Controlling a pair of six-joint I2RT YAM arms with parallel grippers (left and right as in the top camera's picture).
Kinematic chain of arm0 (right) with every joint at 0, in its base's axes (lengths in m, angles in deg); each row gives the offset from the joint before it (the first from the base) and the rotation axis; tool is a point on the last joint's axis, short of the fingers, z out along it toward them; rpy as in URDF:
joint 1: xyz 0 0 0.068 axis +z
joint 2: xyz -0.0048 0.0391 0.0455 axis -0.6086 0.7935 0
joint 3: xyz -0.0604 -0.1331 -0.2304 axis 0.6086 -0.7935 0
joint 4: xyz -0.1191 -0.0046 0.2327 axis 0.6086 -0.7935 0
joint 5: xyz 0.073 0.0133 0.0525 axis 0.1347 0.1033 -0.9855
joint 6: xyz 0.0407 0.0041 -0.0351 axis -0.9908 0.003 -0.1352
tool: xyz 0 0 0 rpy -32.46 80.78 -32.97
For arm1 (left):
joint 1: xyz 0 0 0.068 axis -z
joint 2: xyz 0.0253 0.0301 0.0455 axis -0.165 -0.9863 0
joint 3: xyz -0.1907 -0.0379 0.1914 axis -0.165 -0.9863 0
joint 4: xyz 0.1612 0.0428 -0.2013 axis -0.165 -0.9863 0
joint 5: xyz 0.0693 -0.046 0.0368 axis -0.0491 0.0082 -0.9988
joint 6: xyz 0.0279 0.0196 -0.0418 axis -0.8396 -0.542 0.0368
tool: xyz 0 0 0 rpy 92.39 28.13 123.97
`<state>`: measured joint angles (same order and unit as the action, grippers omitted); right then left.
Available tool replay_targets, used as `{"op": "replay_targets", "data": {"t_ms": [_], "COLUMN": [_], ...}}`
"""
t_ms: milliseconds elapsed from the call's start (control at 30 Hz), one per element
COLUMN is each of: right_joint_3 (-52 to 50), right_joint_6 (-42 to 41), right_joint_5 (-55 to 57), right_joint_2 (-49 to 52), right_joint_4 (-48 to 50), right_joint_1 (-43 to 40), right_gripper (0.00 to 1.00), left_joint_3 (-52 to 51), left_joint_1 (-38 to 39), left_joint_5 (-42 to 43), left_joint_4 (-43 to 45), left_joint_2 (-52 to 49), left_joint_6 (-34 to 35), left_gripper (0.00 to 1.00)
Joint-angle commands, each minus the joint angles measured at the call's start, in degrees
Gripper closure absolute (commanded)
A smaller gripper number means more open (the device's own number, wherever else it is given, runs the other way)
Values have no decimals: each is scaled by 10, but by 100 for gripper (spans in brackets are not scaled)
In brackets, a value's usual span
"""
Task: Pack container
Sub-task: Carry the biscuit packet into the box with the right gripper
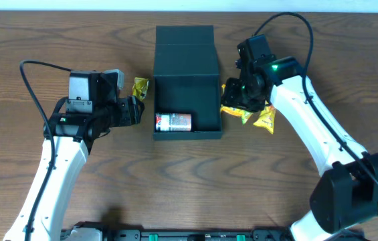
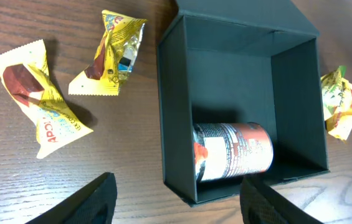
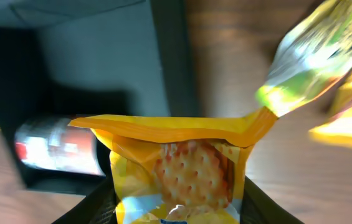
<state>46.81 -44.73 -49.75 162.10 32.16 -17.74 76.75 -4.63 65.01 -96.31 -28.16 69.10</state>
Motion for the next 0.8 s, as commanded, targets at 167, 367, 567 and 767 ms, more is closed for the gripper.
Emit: {"op": "replay_targets", "data": {"t_ms": [167, 367, 567, 767], "right_joint_3": [8, 8, 8, 6], "right_joint_6": [-172, -254, -290, -435], "right_joint_5": [-49, -26, -10, 70], "right_joint_2": [0, 0, 0, 0], "right_joint_4": [42, 76, 128, 96], "right_joint_1": [23, 50, 83, 115], "right_gripper": [90, 98, 98, 98], "left_joint_3": [-4, -4, -4, -4], "left_joint_1": [-6, -45, -85, -91], "left_joint_5": [-54, -81, -80, -78], "left_joint_4": [-21, -23, -47, -52], "left_joint_2": [5, 5, 5, 5], "left_joint_6": [5, 56, 63, 61], "left_gripper": [36, 36, 32, 31]}}
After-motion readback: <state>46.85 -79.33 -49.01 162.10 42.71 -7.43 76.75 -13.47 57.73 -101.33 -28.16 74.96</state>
